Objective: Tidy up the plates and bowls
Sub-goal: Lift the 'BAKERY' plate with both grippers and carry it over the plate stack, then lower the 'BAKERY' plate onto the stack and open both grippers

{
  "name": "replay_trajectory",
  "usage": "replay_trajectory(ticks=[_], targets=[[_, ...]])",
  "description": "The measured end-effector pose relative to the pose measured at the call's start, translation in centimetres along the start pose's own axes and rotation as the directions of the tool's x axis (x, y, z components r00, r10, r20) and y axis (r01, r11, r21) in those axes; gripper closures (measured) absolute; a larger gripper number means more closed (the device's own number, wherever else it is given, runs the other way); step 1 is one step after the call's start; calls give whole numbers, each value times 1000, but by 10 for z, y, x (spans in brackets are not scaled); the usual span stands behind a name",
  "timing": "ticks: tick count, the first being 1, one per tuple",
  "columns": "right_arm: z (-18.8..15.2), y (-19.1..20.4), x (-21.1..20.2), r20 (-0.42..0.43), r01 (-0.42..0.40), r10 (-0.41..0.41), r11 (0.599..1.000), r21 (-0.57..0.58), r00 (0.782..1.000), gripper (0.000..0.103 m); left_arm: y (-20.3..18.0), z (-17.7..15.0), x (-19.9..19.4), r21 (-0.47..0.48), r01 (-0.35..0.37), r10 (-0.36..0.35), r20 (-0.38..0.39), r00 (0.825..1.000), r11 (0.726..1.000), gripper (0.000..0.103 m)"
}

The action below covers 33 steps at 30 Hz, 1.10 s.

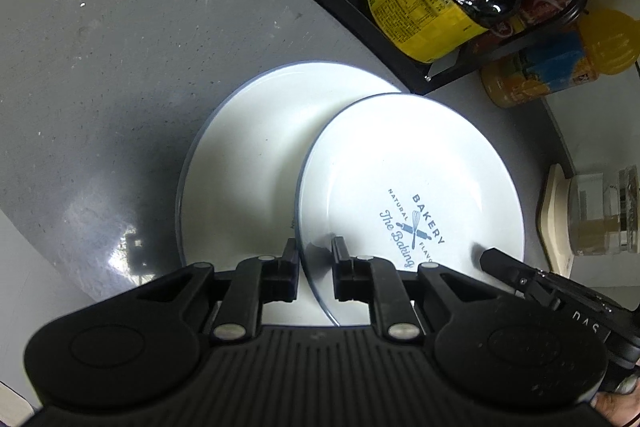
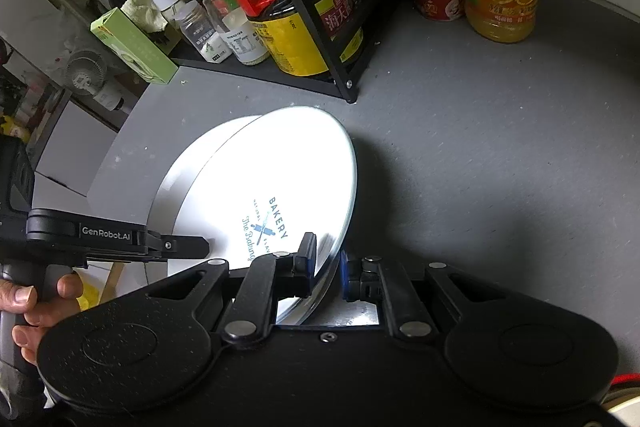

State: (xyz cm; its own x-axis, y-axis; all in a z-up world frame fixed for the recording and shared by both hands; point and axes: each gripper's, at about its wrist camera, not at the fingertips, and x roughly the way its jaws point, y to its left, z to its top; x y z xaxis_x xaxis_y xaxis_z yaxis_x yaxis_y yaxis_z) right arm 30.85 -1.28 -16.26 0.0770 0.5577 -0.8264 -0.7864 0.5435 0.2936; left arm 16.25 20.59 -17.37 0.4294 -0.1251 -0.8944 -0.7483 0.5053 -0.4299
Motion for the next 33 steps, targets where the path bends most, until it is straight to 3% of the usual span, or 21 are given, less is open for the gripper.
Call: replay_trajectory(ticks=[9,17,19,24,27,31,33], targets=[[-7,5,9,8,42,-42,999,7,999,94,6,3,11,38,-29,31,-36,999,999,87],[-9,2,12,16,44,-45,998,45,999,94,0,11,4,109,-56,58,-16,998,993,86],[-9,3,13,20,57,-57,997,44,998,94,-2,16,-1,133,-58,61,-16,998,989,80],[-8,5,15,33,67,-69,996,53,997,94,-4,27,-25,159,-82,75,44,996,984,36],[-6,5,16,40,70,-73,995,64,997,93,-6,31,-36,193,-138,120,102,988,971,24],[-6,5,17,42,79,-82,995,68,996,92,1,36,-25,183,-173,160,85,983,968,23],[-6,3,17,42,85,-88,993,80,995,85,6,36,-17,170,-167,158,62,985,971,23]])
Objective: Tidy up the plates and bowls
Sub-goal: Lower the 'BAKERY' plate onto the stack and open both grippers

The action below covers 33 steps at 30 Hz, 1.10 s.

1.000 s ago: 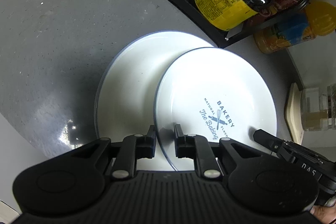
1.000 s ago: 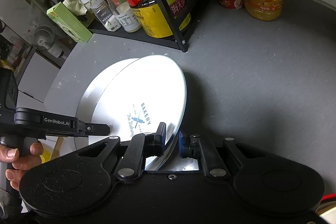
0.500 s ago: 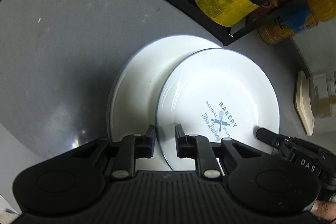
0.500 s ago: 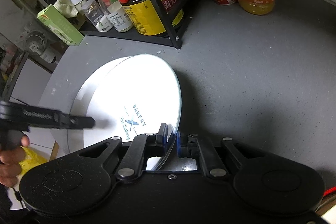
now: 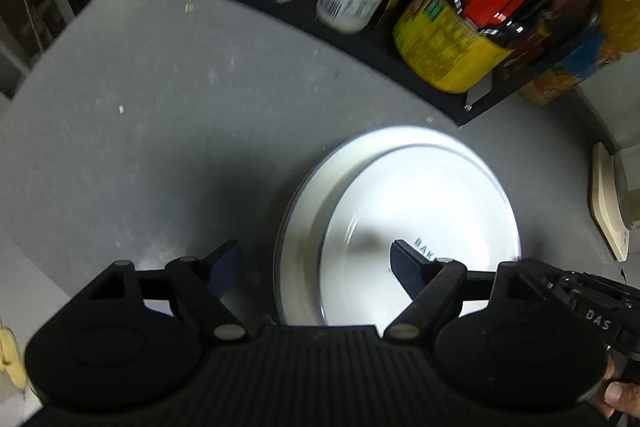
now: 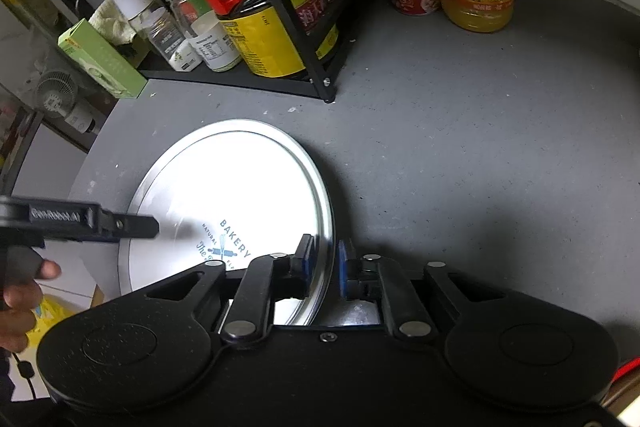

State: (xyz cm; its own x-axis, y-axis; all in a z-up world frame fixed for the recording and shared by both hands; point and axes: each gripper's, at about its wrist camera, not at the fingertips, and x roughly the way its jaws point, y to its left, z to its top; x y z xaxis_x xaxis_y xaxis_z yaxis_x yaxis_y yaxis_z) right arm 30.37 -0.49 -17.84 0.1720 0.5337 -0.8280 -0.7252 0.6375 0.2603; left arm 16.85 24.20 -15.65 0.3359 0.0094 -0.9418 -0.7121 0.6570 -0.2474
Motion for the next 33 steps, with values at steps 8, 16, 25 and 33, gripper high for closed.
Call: replay_trajectory(ticks=[8,16,25,33], targets=[[-3,-4,2,7,27,-27,999,43,1000,72,11,-5,18,1,-17,17,-35,999,1000,24],[-7,5,11,-13,28,-28,999,39,1000,72,24,-8,21,-21,26,-26,-25,999,999,44],[-8,12,15,-24,-4,4,1000,25,1000,74,29,-8,14,-68,95,-95,-4,995,993,77],[-10,11,15,-6,-7,7,1000,25,1000,77,30,-8,12,-66,93,-94,-12,995,993,79]])
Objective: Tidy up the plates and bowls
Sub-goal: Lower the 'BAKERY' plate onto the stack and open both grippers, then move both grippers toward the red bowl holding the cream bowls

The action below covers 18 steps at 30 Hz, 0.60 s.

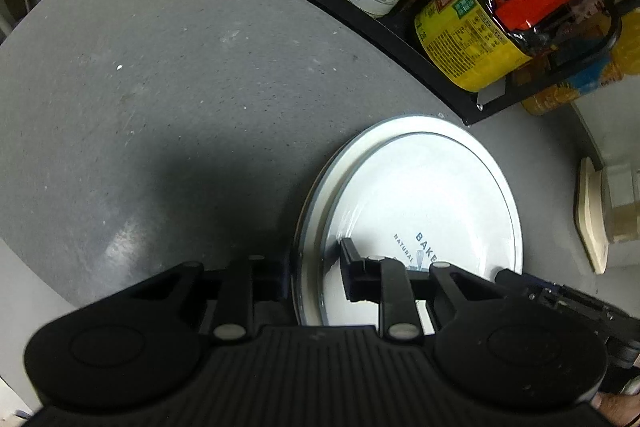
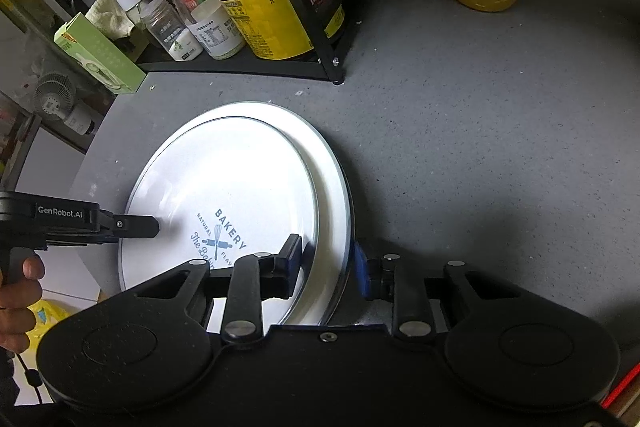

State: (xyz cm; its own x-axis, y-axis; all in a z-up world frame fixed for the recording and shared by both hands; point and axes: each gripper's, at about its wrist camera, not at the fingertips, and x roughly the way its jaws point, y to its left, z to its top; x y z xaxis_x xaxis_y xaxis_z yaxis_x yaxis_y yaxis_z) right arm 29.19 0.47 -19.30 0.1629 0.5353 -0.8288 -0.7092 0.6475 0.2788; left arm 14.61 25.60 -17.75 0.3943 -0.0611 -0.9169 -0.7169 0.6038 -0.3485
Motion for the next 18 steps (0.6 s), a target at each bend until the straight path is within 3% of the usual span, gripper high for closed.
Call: replay_trajectory(ticks=[10,12,14,18], targets=[[0,-1,-5,-7,14,-14,999,39,1000,74,-9,5,9,28,-15,15,-26,1000,1000,77],[-2,0,-13,-3,-2,2,999,46,1000,66,-13,5,8,39,-37,38,-25,999,999,76],[-3,2,-24,17,-33,33,999,41,999,45,-17,6,5,47,-66,67,-22,998,997,73],[-12,1,-50,69,-23,22,999,27,997,40,-25,7,-2,49,-101,100,12,995,994,50]])
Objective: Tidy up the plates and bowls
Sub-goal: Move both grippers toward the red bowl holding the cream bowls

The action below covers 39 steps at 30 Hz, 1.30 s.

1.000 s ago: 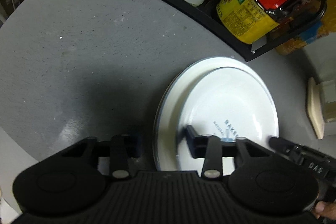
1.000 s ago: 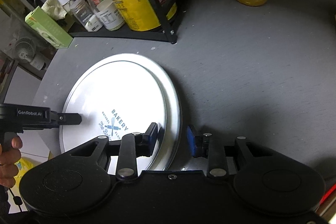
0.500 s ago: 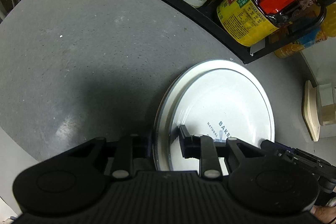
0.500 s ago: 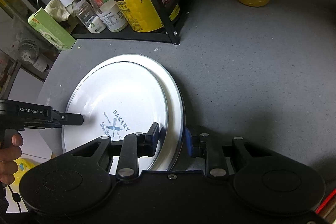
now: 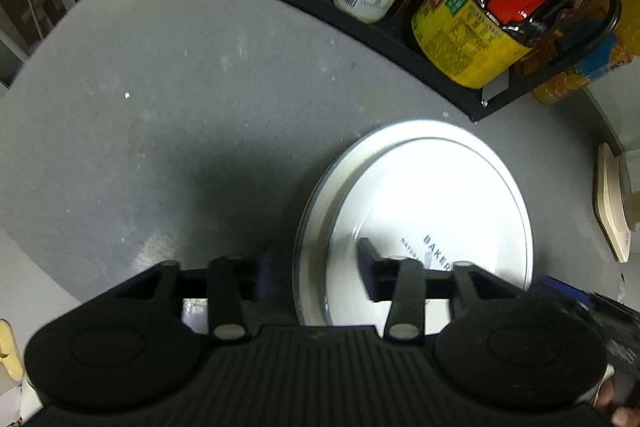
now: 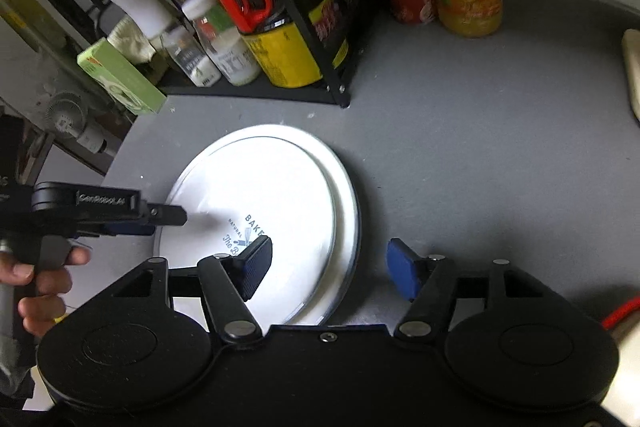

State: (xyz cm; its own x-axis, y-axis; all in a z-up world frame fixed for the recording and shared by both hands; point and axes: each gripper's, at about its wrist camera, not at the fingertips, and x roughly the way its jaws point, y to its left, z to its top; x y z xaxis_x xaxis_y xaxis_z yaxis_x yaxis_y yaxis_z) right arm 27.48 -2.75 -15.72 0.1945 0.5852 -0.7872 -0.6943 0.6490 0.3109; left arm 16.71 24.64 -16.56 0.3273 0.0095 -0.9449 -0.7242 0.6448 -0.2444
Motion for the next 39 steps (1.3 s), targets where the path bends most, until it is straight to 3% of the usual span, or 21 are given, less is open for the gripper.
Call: replay_trajectory(ticks=[3,5,9,11,29,39], targets=[[-8,-9,-22,28,5,-6,999,40,1000,35,-11,-1,-7,23,-22,21,35,999,999,40],[-11,-12,-34,63,20,-22,999,41,998,19,-20,-5,-14,29,-48,47,38,998,998,37],[-21,-23,-55,108,53,-59,997,63,992,16,-39,-15,-32,60,-34,29,87,996,998,26],[-25,-28,-63,117,78,-87,994,75,989,13,-47,-20,-36,93,-45,37,92,995,995,25],[-79,-94,-138,216,145,-200,958,246,956,10,-150,-83,-45,285,47,-60,37,997,957,23],[-111,-131,-163,201,216,-313,894,392,928,10,-214,-106,-36,396,134,-140,-14,990,908,23]])
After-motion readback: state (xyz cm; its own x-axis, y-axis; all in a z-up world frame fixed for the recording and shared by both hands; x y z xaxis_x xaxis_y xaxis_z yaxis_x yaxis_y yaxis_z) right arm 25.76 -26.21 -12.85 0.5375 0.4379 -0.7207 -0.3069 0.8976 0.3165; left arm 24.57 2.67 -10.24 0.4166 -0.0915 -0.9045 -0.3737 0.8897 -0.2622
